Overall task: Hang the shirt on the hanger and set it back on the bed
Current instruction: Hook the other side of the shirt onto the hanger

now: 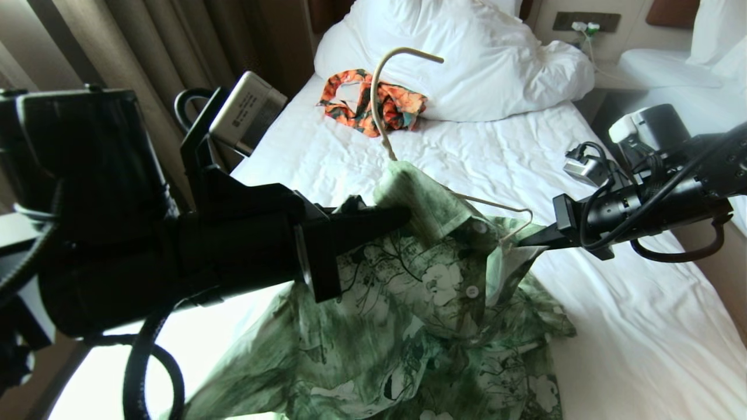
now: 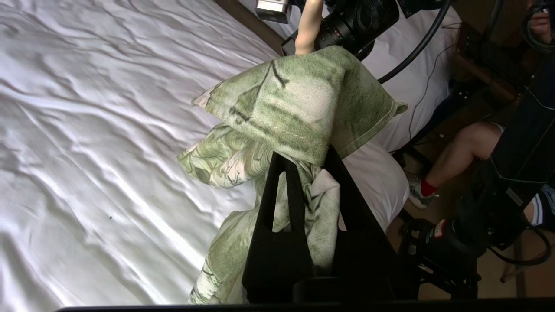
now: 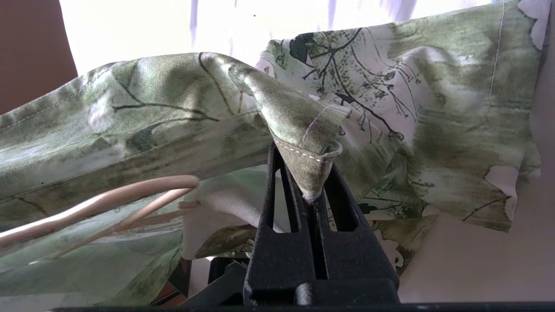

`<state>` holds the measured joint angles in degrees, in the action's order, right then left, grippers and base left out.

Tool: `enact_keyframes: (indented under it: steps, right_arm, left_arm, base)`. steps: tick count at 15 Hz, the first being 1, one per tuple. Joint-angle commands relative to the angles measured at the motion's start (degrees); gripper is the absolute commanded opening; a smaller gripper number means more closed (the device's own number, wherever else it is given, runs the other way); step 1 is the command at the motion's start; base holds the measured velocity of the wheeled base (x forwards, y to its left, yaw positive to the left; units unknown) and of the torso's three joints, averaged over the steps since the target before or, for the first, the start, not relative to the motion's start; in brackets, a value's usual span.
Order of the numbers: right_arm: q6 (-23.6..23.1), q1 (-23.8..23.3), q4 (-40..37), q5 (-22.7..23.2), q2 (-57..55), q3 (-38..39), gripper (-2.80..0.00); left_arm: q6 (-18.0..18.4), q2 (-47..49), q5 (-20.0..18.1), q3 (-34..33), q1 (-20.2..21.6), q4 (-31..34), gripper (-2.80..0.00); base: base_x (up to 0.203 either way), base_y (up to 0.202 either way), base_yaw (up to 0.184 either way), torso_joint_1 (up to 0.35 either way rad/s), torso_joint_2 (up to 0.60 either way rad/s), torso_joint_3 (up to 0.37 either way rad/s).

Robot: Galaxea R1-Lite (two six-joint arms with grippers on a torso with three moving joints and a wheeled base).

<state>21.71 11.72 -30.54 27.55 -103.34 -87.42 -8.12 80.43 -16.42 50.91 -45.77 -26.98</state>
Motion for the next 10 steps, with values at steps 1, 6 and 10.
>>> enact_keyframes:
  steps: [1,6,10]
  right_arm:
    - [0.2,0.2,-0.2,0.2,0.2,0.1,-2.80]
    - [0.3,0.2,-0.2,0.3,1.3,-0.1,-2.80]
    - [0.6,-0.1,-0.2,0.2,1.6,-1.3,-2.80]
  left_arm:
    - [-0.1,0.2,-0.1,0.3,0.2,-0.1,-2.80]
    - [0.1,0.5,-0.1,0.5,0.3,-0.2,-2.80]
    - [1.9,1.0,-0.2,0.0,0.2,-0.2,-2.80]
  base:
    - [0.000,0.000,0.000,0.000,0.00,0.000]
    - [0.000,0.000,0.000,0.000,0.00,0.000]
    - [0.000,0.000,0.000,0.000,0.00,0.000]
